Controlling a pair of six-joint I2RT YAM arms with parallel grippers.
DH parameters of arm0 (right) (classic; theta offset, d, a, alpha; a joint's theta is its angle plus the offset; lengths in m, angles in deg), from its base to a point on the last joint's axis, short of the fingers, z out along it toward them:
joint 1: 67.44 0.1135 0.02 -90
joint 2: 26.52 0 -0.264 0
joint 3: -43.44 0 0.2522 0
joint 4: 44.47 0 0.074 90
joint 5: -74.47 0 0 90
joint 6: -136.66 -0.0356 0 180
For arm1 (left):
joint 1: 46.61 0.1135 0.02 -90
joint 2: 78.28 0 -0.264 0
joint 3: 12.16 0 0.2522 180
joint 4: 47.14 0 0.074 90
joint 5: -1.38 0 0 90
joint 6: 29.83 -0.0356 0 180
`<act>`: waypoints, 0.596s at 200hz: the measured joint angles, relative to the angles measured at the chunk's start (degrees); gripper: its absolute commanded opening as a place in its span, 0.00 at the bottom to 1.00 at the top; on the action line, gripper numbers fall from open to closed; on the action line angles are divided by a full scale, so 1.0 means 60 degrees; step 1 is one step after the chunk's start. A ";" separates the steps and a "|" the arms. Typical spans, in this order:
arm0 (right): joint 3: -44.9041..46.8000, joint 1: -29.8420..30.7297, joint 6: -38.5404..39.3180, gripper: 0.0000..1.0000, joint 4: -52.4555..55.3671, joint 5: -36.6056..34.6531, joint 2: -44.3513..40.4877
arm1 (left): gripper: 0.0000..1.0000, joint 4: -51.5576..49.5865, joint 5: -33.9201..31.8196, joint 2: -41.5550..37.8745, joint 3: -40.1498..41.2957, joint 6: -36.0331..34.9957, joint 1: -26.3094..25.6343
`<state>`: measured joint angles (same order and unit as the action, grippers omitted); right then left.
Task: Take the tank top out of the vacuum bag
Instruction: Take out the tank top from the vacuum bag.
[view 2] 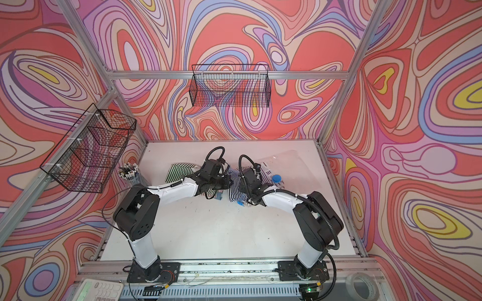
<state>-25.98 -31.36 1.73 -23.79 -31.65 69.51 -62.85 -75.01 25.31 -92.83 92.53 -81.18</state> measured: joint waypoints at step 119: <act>0.0066 0.0000 0.0069 0.00 -0.0080 -0.0273 0.0000 | 0.00 -0.0816 -0.0306 -0.1104 0.0095 -0.0681 0.0583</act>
<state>-25.58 -31.36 2.15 -24.27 -33.29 69.51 -67.75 -76.85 18.69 -92.27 88.45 -77.68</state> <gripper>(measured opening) 0.048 0.062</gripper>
